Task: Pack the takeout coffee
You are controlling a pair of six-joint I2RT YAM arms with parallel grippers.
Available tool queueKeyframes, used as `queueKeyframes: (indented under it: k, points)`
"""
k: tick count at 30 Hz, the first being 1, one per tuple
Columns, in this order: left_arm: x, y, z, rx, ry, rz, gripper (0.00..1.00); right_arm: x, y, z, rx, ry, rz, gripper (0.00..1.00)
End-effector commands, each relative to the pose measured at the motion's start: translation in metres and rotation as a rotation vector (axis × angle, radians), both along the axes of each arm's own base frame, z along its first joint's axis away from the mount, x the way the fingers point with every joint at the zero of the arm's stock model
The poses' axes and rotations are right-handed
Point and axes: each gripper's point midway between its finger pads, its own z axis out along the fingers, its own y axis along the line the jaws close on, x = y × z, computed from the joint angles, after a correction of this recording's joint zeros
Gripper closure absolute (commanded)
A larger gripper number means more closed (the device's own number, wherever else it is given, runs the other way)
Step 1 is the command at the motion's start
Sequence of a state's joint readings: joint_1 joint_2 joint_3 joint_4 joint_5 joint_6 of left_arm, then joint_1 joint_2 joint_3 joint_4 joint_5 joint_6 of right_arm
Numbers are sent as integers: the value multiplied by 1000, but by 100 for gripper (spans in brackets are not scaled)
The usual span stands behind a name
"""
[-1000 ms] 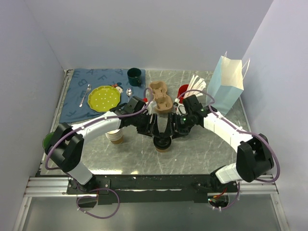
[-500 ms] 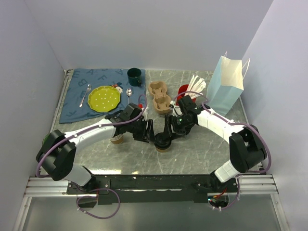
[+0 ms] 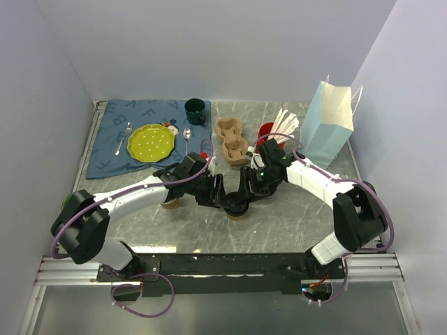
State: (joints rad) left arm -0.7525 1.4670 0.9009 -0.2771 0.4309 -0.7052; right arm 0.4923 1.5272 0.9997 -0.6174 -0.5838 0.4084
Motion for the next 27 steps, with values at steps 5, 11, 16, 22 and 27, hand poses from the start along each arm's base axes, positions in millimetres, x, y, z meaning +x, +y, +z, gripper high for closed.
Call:
queueKeyframes:
  k: [5, 11, 16, 22, 27]
  points:
    - [-3, 7, 5, 1, -29, 62, 47, 3, 1, -13, -44, -18, -39, 49]
    - [10, 7, 37, 11, -110, 67, 44, 3, 2, -1, -28, -31, -50, 52]
    - [19, 14, 79, 30, -200, 85, 41, 1, 1, 8, -17, -40, -64, 54]
    - [25, 25, 108, 45, -275, 111, 39, -4, -2, 11, -6, -46, -80, 56]
    - [28, 33, 134, 42, -327, 139, 38, -4, 3, 14, 32, -54, -91, 56]
